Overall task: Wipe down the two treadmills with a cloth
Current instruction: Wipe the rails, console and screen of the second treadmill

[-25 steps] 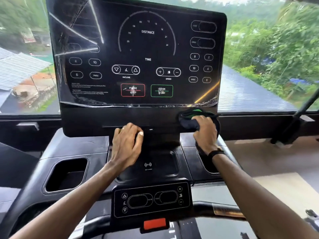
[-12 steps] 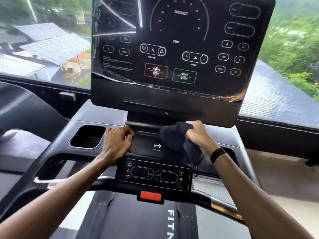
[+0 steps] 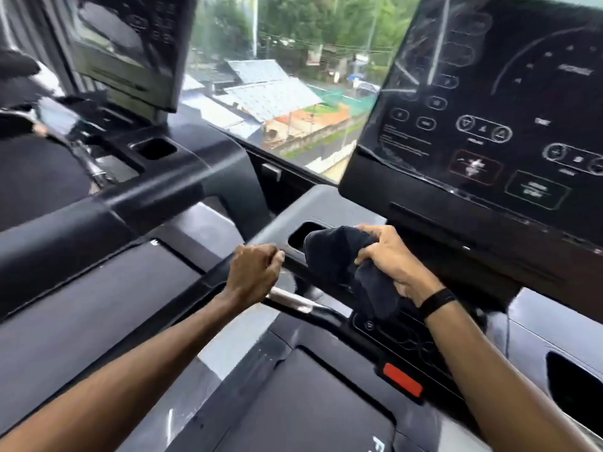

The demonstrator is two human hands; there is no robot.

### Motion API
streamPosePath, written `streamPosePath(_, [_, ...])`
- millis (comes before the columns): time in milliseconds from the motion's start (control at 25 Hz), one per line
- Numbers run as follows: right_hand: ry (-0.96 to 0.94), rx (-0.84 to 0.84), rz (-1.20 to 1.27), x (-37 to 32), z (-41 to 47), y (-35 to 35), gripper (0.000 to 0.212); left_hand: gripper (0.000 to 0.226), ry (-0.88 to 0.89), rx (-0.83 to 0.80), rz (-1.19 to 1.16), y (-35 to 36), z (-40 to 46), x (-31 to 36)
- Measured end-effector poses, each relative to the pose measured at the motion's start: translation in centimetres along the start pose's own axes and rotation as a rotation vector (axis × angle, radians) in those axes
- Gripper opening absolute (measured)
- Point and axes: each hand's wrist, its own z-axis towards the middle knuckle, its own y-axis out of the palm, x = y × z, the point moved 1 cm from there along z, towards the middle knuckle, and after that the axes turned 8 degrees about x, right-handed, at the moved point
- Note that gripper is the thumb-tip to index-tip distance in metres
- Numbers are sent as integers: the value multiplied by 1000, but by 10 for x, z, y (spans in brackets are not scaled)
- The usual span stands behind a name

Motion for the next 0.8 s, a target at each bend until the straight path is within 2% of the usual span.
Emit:
streamPosePath(160, [-54, -5, 43, -34, 5, 80, 42, 38, -95, 28, 76, -57, -31, -68])
streamPosePath(440, [-121, -95, 121, -79, 0, 192, 41, 6, -471, 209, 2, -167, -106, -185])
streamPosePath(560, [-77, -98, 149, -80, -3, 228, 41, 17, -540, 173, -27, -200, -133, -212])
streamPosePath(800, [-55, -148, 63, -66, -32, 282, 44, 26, -587, 208, -42, -225, -174, -237])
